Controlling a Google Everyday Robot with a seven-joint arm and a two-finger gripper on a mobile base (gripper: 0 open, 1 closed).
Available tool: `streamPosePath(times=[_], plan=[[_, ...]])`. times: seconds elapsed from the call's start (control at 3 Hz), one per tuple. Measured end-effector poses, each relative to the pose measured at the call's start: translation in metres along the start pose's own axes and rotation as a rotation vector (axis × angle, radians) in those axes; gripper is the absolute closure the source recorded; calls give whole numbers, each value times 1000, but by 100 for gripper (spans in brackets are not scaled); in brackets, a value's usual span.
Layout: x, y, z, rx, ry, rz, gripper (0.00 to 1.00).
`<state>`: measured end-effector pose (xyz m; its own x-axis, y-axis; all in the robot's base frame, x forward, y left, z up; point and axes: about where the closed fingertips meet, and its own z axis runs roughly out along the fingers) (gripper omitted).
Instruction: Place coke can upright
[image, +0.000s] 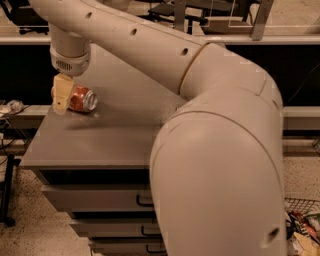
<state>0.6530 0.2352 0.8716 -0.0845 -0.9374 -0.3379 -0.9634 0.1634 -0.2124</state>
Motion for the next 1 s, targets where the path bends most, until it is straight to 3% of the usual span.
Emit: streamPosePath(times=[0.33, 1.0], plan=[[0, 3, 16, -14, 59, 20, 16], [5, 4, 32, -37, 133, 91, 64]])
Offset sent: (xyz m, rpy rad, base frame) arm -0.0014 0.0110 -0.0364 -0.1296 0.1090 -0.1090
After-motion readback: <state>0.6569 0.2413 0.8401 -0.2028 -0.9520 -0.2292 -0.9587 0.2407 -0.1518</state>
